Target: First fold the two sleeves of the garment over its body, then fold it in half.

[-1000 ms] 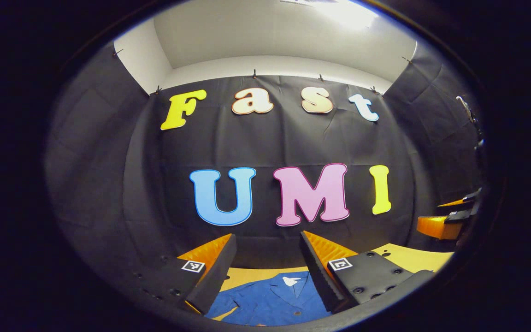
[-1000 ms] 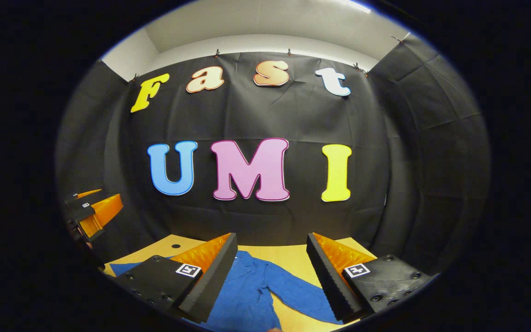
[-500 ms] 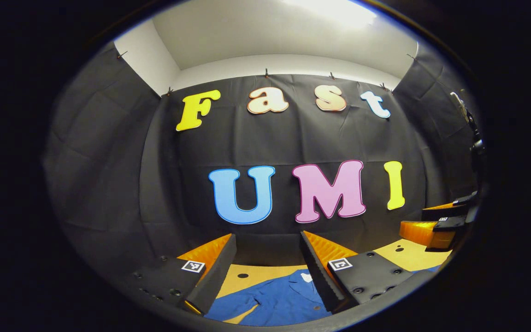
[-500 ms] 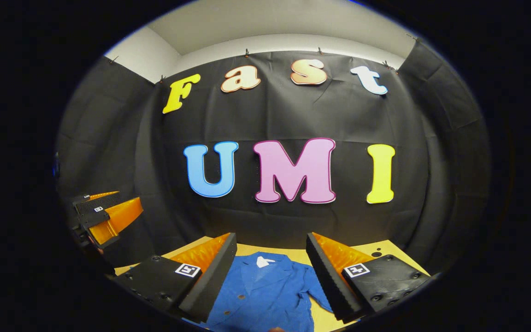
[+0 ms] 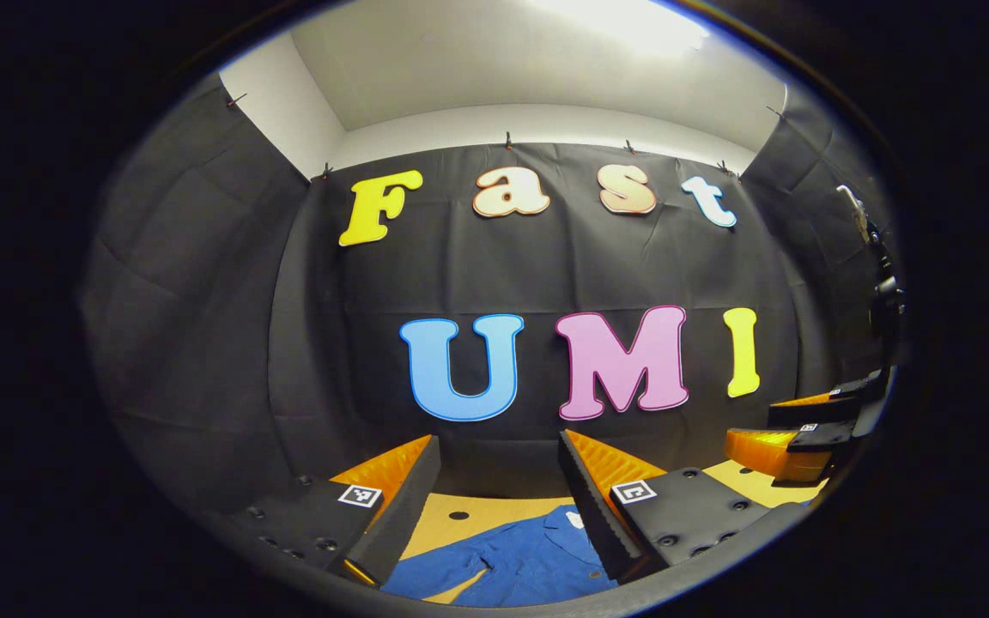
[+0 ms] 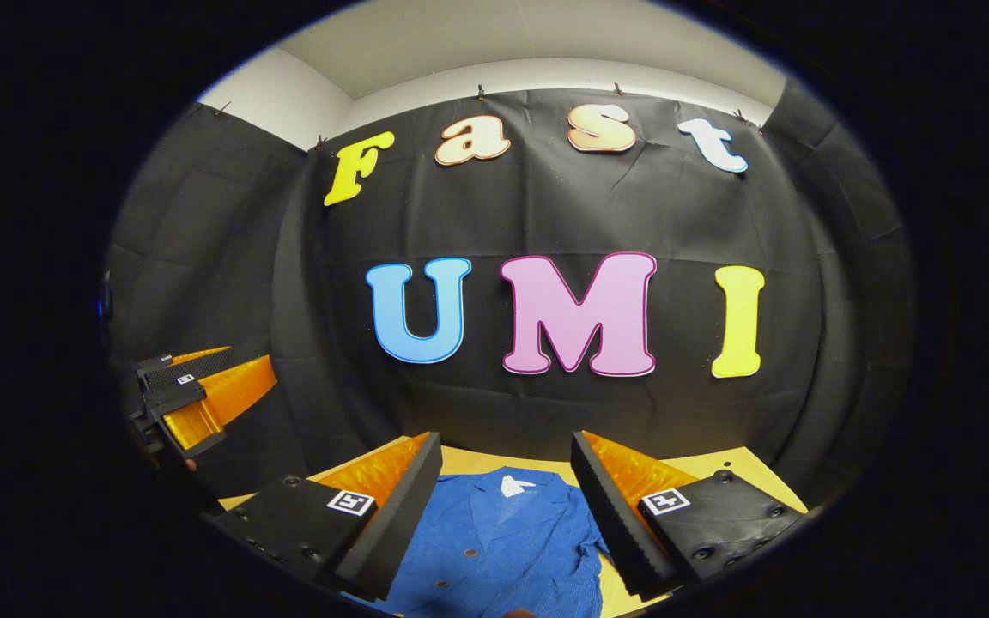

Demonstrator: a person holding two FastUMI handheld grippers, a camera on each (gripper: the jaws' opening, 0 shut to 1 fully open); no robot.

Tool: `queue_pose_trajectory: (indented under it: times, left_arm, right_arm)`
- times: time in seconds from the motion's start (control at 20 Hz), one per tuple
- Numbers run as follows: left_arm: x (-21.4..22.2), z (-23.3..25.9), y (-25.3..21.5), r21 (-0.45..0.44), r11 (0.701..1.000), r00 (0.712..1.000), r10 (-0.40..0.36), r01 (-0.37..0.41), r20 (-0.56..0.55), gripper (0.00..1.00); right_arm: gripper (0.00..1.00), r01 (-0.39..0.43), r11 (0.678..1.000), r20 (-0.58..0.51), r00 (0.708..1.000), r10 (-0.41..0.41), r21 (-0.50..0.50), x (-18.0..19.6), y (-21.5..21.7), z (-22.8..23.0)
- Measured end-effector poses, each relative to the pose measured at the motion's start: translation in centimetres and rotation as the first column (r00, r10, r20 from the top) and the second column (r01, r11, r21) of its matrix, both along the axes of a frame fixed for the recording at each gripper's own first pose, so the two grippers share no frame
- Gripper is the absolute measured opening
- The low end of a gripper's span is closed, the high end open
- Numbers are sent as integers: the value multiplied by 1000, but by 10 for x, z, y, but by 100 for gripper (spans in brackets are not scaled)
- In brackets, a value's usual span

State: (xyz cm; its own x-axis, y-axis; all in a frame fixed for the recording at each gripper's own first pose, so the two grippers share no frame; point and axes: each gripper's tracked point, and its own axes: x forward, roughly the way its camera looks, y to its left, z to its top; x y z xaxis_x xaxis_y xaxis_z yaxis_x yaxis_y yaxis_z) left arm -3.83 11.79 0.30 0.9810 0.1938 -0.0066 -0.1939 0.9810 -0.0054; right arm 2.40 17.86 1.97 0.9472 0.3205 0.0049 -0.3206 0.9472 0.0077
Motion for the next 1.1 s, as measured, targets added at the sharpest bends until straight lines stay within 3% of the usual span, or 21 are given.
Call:
queue_pose_trajectory:
  times: [0.4, 0.65, 1.1]
  left_arm:
    - [6, -10, -13, -53, 998, 999, -44, 44, -3, 80]
    - [7, -11, -14, -52, 997, 999, -50, 50, -3, 80]
    - [0, -8, -18, -17, 999, 999, -52, 52, -6, 80]
  right_arm:
    - [96, 54, 999, 23, 998, -54, 3, -8, -30, 6]
    - [96, 135, 990, 21, 991, -134, -32, 1, -72, 2]
    - [96, 329, 932, -14, 942, -335, -151, 36, -184, -31]
